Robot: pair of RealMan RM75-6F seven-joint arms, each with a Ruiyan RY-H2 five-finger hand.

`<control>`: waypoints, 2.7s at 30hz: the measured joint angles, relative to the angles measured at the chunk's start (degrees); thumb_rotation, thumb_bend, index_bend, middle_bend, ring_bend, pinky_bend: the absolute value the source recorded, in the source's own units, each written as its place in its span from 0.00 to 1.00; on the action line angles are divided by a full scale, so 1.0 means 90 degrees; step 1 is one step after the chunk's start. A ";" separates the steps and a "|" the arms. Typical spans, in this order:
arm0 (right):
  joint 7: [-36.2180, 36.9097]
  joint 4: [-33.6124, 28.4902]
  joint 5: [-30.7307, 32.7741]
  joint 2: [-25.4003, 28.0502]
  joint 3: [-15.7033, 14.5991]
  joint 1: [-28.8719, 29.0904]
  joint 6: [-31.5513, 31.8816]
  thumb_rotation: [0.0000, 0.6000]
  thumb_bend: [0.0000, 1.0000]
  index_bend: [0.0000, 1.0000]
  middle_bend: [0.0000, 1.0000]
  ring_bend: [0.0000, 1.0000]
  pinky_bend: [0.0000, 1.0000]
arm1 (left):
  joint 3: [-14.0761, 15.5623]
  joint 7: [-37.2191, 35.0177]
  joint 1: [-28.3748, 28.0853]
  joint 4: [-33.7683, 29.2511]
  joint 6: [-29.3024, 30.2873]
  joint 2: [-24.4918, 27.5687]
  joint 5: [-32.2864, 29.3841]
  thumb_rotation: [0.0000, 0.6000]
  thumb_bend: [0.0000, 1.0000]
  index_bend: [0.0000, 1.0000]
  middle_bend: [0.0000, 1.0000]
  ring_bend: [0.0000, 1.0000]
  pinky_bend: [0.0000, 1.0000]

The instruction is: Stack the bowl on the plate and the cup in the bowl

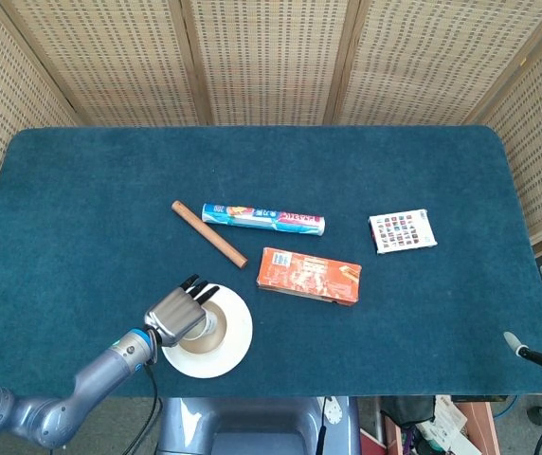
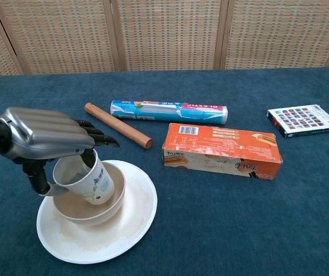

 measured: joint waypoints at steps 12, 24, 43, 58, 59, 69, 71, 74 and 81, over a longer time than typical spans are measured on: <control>0.0004 -0.0009 0.0005 -0.0001 0.0007 -0.0006 0.0011 1.00 0.14 0.00 0.00 0.00 0.00 | 0.0153 -0.0254 -0.0051 -0.0020 0.0144 -0.0002 0.0289 1.00 0.30 0.37 0.00 0.00 0.00; 0.0036 0.0005 0.0002 0.0002 0.0013 -0.0012 0.0024 1.00 0.14 0.00 0.00 0.00 0.00 | 0.0271 -0.0341 -0.0082 -0.0149 0.0265 0.0084 0.0437 1.00 0.30 0.39 0.00 0.00 0.00; 0.0037 0.0031 -0.0002 -0.0025 0.0019 -0.0007 0.0023 1.00 0.14 0.00 0.00 0.00 0.00 | 0.0736 -0.0207 0.0075 -0.0916 0.0501 0.0638 0.1249 1.00 0.30 0.44 0.00 0.00 0.00; -0.0016 -0.0001 -0.0028 -0.0029 0.0002 0.0002 0.0007 1.00 0.14 0.00 0.00 0.00 0.00 | 0.1049 -0.0230 0.0466 -0.1084 0.0649 0.1088 0.1883 1.00 0.30 0.44 0.00 0.00 0.00; -0.0022 -0.0005 -0.0031 -0.0031 0.0002 0.0003 0.0008 1.00 0.14 0.00 0.00 0.00 0.00 | 0.1022 -0.0273 0.0491 -0.1061 0.0665 0.1097 0.1920 1.00 0.30 0.44 0.00 0.00 0.00; -0.0030 -0.0006 -0.0037 -0.0034 -0.0003 0.0004 0.0008 1.00 0.14 0.00 0.00 0.00 0.00 | 0.0703 -0.0887 0.0805 -0.0944 0.0943 0.1159 0.2567 1.00 0.30 0.44 0.00 0.00 0.00; -0.0035 -0.0012 -0.0042 -0.0033 -0.0005 0.0004 0.0009 1.00 0.14 0.00 0.00 0.00 0.00 | 0.0657 -0.1036 0.0901 -0.0972 0.1010 0.1232 0.2735 1.00 0.30 0.43 0.00 0.00 0.00; -0.0031 -0.0021 -0.0063 -0.0023 -0.0010 -0.0005 0.0031 1.00 0.14 0.00 0.00 0.00 0.00 | 0.0621 -0.1244 0.1076 -0.0994 0.1152 0.1320 0.2992 1.00 0.30 0.39 0.00 0.00 0.00; -0.0086 -0.0014 -0.0090 -0.0001 -0.0052 0.0014 -0.0041 1.00 0.14 0.00 0.00 0.00 0.00 | 0.0668 -0.1758 0.1964 -0.0544 0.2193 0.1278 0.3854 1.00 0.26 0.14 0.00 0.00 0.00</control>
